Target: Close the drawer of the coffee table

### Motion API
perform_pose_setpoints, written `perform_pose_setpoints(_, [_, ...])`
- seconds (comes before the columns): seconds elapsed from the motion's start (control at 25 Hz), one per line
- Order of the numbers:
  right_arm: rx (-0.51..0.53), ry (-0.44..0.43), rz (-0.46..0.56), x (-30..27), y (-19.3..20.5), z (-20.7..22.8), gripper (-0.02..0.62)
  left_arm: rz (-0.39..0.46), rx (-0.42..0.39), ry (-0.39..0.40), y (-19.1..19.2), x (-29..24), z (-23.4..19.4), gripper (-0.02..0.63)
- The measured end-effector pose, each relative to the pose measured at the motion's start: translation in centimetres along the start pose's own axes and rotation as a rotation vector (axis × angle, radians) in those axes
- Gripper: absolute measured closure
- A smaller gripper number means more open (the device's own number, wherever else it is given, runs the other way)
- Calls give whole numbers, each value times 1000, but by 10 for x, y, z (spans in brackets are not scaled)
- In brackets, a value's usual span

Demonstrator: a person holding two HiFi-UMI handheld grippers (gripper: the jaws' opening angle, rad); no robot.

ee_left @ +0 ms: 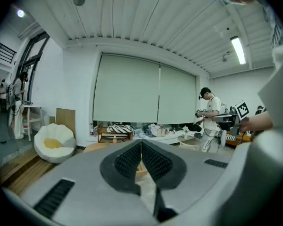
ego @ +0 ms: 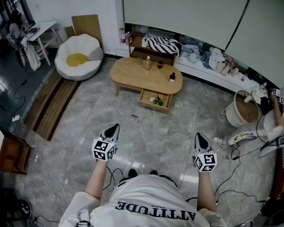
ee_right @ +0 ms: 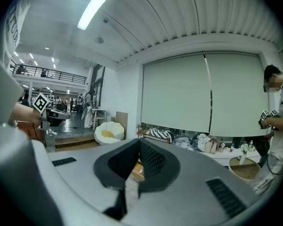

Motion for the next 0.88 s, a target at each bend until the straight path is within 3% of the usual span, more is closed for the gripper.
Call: perform_pose_setpoints(0.88, [-31,-13,10,-4,1,25,577,-8,4,-16,1,-16,16,584])
Point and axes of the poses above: the fingertips, and each gripper's own axes: x backward along the fingers, z to its right, y out of its underside, the point moved 6 cm from there along x, backward along the fingers, and after that the axes turned 7 degrees about -x, right-handed, at the moved point
